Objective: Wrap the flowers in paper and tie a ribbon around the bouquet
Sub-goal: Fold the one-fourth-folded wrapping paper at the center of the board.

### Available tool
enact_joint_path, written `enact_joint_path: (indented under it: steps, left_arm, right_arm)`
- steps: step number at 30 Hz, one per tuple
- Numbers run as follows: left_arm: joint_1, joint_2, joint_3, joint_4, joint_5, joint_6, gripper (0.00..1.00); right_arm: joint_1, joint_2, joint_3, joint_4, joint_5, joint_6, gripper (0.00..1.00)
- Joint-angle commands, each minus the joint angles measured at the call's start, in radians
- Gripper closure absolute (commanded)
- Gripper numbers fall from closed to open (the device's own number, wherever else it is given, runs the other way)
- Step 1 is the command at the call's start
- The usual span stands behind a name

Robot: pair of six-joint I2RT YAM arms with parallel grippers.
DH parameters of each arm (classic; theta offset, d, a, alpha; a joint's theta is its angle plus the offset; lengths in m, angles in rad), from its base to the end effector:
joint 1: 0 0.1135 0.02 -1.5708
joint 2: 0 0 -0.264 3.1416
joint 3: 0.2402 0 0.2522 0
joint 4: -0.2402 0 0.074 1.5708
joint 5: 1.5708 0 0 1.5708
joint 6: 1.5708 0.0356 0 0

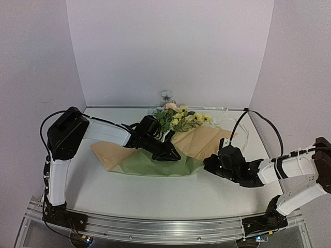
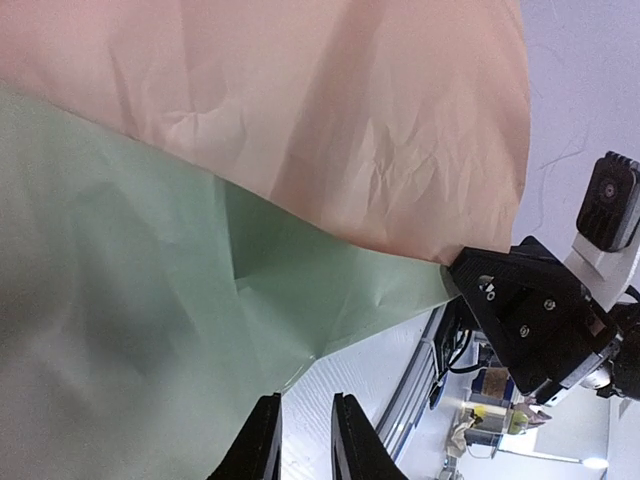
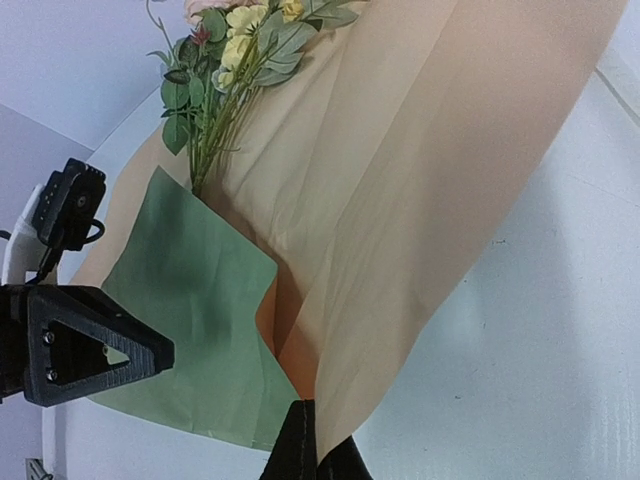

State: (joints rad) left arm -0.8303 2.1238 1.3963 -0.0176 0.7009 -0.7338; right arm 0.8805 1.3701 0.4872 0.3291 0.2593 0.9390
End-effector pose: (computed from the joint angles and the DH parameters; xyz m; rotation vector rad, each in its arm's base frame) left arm 0.2906 -0.3520 0.1514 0.5468 2.6034 -1.4921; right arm 0.1735 0.1958 0.1640 0.2248 2.2004 0.7940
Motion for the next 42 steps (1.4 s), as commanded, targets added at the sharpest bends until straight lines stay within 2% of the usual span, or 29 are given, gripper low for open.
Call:
enact_joint_path:
  steps: [1,10,16,23,29,34,37,42]
  left_arm:
    - [-0.024,0.075,0.089,-0.049,0.018,0.014,0.81]
    - [-0.044,0.183,0.220,-0.215,-0.093,0.064,0.84]
    - [-0.047,0.156,0.235,-0.228,-0.121,0.070,0.85]
    - [-0.021,-0.027,0.112,-0.170,-0.123,0.065,0.82]
    - [0.061,-0.219,-0.109,-0.102,-0.091,0.033,0.82]
    - [0.135,-0.361,-0.297,-0.165,-0.098,0.072,0.85]
    - [0.151,-0.381,-0.366,-0.239,-0.104,0.130,0.89]
    - [0.162,-0.328,-0.393,-0.224,-0.158,0.153,0.93]
  right_arm:
    - [0.009,-0.028,0.068,-0.074,0.046,-0.018,1.00]
    - [0.021,-0.022,0.181,-0.149,0.025,-0.001,1.00]
    - [0.042,0.031,0.231,-0.150,-0.003,-0.011,1.00]
    - [0.042,0.032,0.239,-0.217,0.035,-0.024,1.00]
    - [0.042,0.044,0.268,-0.276,0.043,-0.045,1.00]
    - [0.042,0.064,0.304,-0.309,0.042,-0.063,1.00]
    - [0.042,0.083,0.340,-0.333,0.035,-0.076,1.00]
    - [0.042,0.115,0.391,-0.375,0.027,-0.093,1.00]
